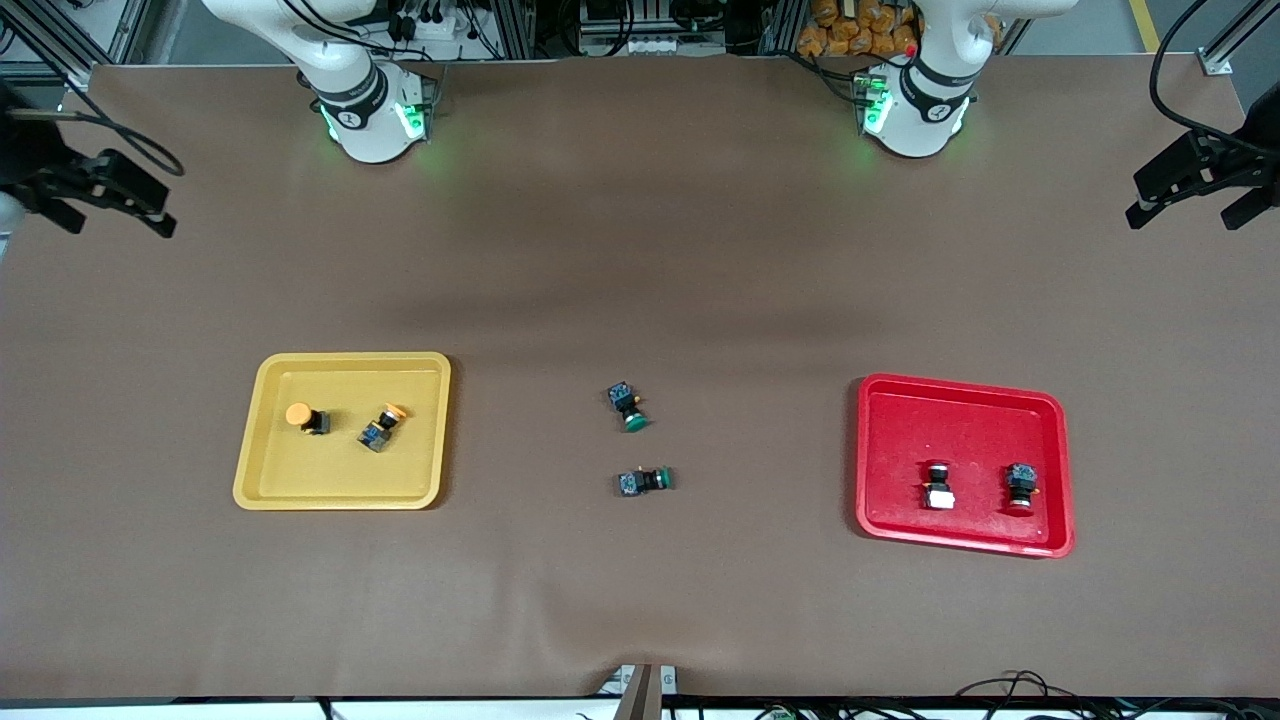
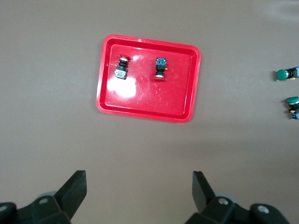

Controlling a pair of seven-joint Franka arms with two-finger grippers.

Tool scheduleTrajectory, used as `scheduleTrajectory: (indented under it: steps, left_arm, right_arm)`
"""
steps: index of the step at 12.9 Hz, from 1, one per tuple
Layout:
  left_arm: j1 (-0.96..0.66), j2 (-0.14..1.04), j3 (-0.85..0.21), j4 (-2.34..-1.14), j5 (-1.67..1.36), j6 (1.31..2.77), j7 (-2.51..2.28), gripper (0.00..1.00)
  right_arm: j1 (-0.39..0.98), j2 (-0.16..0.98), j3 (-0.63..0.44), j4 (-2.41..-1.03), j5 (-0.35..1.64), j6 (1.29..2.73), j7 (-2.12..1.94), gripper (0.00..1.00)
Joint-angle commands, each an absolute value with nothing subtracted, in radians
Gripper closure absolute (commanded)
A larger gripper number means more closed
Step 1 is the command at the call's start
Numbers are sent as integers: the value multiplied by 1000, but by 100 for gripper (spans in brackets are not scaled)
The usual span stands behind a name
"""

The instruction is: Place red and yellow buttons in trays

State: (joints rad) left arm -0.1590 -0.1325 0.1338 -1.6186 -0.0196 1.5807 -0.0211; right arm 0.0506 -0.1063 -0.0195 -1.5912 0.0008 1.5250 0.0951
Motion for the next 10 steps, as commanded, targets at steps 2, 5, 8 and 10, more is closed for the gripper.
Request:
scheduleTrajectory:
  steps: [2, 5, 8, 10]
  left_arm:
    - [-161, -123, 133, -1589, -11, 1559, -11, 0]
    - [-160, -121, 133, -1591, -11, 1562, -11, 0]
    - [-158, -114, 135, -1589, -9, 1562, -11, 0]
    - [-155, -114, 135, -1589, -9, 1562, -11, 0]
  right_arm:
    - [46, -97, -12, -1568, 14, 1528, 81, 0]
    - [44, -72, -12, -1531, 3, 1516, 58, 0]
    - [31, -71, -12, -1531, 3, 1516, 32, 0]
    - [34, -67, -12, -1531, -3, 1516, 34, 0]
